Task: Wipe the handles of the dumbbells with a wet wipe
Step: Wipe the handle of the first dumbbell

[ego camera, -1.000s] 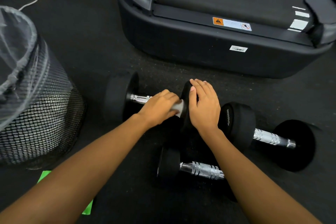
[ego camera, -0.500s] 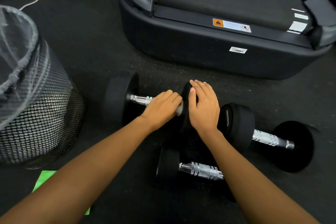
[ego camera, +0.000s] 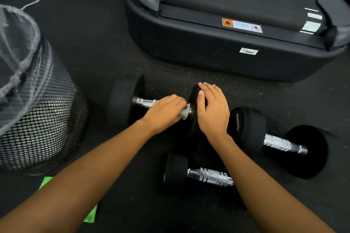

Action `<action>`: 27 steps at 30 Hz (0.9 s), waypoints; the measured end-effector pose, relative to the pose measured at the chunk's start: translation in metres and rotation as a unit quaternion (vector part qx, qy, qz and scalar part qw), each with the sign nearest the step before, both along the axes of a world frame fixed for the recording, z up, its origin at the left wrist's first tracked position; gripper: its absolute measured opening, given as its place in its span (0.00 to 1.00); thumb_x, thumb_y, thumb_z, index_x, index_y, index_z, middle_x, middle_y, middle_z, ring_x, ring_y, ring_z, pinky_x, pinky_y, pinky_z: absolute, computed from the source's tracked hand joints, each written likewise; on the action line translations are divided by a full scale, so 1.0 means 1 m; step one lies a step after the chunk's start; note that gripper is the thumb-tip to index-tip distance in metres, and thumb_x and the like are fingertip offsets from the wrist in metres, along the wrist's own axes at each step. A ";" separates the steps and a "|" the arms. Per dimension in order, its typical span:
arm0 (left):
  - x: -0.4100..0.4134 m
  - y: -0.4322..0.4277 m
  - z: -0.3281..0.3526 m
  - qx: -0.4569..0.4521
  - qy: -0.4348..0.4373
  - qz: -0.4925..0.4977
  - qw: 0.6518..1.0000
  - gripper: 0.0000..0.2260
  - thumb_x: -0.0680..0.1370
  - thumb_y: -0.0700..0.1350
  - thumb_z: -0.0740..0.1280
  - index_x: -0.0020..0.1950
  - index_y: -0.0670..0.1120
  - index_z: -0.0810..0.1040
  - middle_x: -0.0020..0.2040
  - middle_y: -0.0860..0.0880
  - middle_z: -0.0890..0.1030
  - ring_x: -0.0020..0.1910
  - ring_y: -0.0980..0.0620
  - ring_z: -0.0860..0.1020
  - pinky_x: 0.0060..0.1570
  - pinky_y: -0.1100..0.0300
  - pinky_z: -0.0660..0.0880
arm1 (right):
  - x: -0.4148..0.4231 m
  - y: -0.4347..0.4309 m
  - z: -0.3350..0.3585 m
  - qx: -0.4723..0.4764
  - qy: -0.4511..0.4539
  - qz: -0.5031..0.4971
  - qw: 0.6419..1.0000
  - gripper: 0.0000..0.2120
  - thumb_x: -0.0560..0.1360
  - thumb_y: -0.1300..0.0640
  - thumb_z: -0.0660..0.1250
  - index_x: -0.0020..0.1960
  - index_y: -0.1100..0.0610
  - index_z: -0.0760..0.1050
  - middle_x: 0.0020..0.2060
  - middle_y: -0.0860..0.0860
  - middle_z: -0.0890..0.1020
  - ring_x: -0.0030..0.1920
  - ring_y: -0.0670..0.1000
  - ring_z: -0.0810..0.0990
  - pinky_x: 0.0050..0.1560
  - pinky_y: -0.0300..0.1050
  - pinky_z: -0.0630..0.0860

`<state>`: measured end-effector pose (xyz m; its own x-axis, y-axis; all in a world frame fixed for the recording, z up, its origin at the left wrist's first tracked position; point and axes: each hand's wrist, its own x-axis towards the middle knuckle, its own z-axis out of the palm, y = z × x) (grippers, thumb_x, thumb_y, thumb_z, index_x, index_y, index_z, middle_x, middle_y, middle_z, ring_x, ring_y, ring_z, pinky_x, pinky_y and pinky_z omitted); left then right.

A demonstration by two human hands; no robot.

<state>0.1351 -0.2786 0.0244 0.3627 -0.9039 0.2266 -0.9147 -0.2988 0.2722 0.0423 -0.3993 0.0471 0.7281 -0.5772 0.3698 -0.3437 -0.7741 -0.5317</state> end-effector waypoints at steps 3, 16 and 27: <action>0.010 0.015 -0.004 0.007 0.033 0.016 0.999 0.16 0.76 0.47 0.67 0.62 0.42 0.75 0.58 0.47 0.78 0.59 0.50 0.74 0.62 0.59 0.65 | 0.000 0.001 0.000 0.002 -0.006 0.000 1.000 0.25 0.77 0.47 0.48 0.64 0.56 0.74 0.63 0.50 0.76 0.69 0.51 0.68 0.69 0.45 0.61; 0.008 0.005 0.003 0.075 0.083 0.026 0.993 0.17 0.81 0.48 0.56 0.69 0.46 0.69 0.65 0.50 0.74 0.64 0.51 0.70 0.66 0.60 0.58 | -0.001 0.001 0.000 0.004 -0.010 0.004 1.000 0.23 0.78 0.48 0.49 0.64 0.56 0.74 0.63 0.51 0.77 0.69 0.51 0.68 0.70 0.46 0.61; 0.008 -0.017 0.005 0.132 0.120 0.036 0.983 0.17 0.82 0.49 0.50 0.62 0.46 0.75 0.60 0.48 0.78 0.60 0.50 0.74 0.68 0.56 0.58 | 0.000 -0.001 -0.001 0.007 -0.001 0.001 1.000 0.25 0.77 0.47 0.47 0.65 0.55 0.73 0.63 0.50 0.76 0.69 0.51 0.68 0.69 0.44 0.59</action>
<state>0.1429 -0.2959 0.0294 0.4427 -0.8897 -0.1117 -0.8072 -0.4497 0.3823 0.0425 -0.4005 0.0458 0.7282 -0.5808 0.3640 -0.3410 -0.7677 -0.5426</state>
